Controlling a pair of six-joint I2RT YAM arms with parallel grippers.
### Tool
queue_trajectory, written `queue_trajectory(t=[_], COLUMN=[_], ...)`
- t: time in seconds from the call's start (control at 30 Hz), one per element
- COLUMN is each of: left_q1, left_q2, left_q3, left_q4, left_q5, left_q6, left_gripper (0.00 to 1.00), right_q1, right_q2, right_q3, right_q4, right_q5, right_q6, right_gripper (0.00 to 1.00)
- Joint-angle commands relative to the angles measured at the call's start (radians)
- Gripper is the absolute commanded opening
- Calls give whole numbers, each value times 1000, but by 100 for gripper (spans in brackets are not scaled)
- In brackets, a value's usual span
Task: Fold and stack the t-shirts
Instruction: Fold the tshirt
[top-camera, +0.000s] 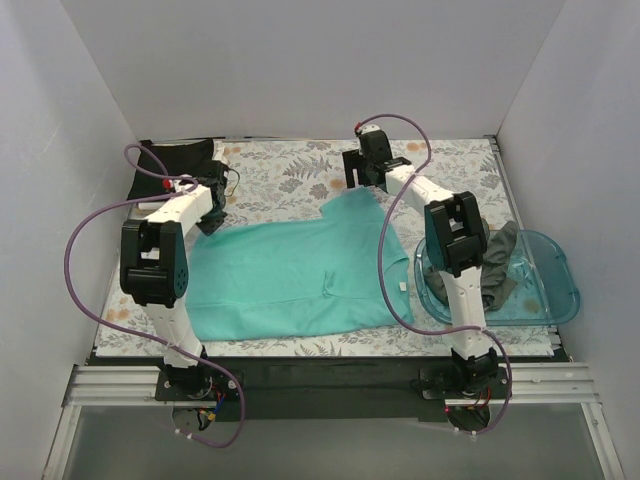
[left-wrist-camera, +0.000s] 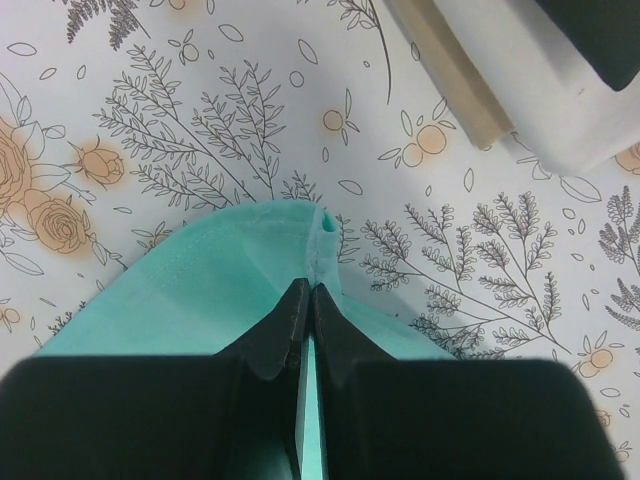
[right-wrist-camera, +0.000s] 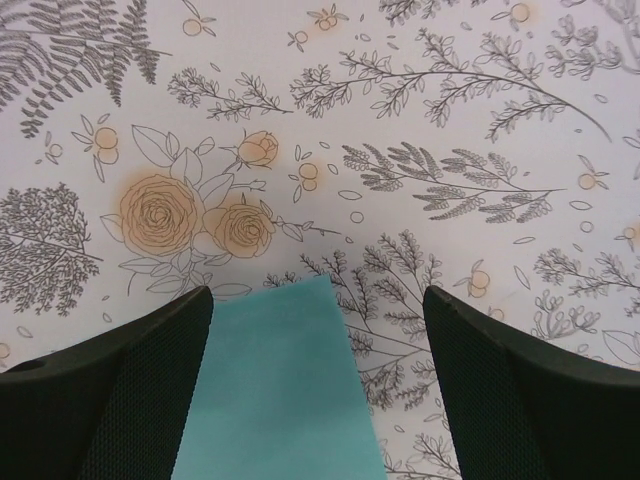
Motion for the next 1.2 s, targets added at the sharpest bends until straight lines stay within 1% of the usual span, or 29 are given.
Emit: queue_trajectory(t=[0.0, 0.07, 0.1, 0.17, 0.23, 0.37, 0.4, 0.47, 0.57, 0.6, 0.67, 0.77, 0.8, 0.83, 0.9, 0.93, 1.07, 1.17], left_q1=[-4, -4, -4, -5, -5, -5, -4, -4, -5, -4, -5, -5, -4, -4, -5, -5, -5, -4], left_q2=[-56, -64, -67, -70, -70, -70, -72, -76, -81, -87, -93, -104, -105, -105, -105, -110, -128, -157], left_q3=[-21, -33, -38, -49, -53, -62, -67, -70, -70, -72, -75, -79, -76, -63, -55, -50, -59, -84], left_q4=[11, 16, 17, 22, 26, 28, 26, 25, 22, 23, 23, 25, 23, 17, 13, 9, 6, 9], left_q5=[-23, -28, -26, -28, -23, -23, -31, -34, -28, -28, -28, -31, -34, -36, -37, -39, -34, -33], left_q6=[-12, -13, -13, -15, -12, 1, 1, -5, -10, -12, -15, -15, -12, -10, -7, -5, -12, -25], left_gripper=[0, 0, 0, 0, 0, 0, 0, 0, 0, 0, 0, 0, 0, 0, 0, 0, 0, 0], right_q1=[7, 7, 7, 7, 7, 7, 9, 9, 10, 10, 10, 15, 15, 16, 16, 19, 36, 48], right_q2=[85, 113, 126, 137, 149, 145, 134, 100, 65, 53, 41, 28, 27, 28, 21, 18, -30, -106], right_q3=[133, 156, 153, 149, 141, 109, 91, 34, -8, -14, -25, -37, -32, -29, -20, -9, -15, -103], right_q4=[-35, -56, -57, -58, -61, -99, -106, -106, -104, -106, -106, -106, -104, -106, -106, -106, -96, -69], right_q5=[-14, -15, -14, -7, 2, 20, 22, 35, 29, 25, 16, 14, 13, 5, -4, -9, 17, 31], right_q6=[-33, -25, -19, -4, -1, 11, 16, 31, 36, 36, 38, 38, 36, 27, 19, 12, -18, -27], right_gripper=[90, 89, 86, 85, 81, 64, 58, 54, 53, 50, 47, 32, 23, 11, 3, 1, 1, 1])
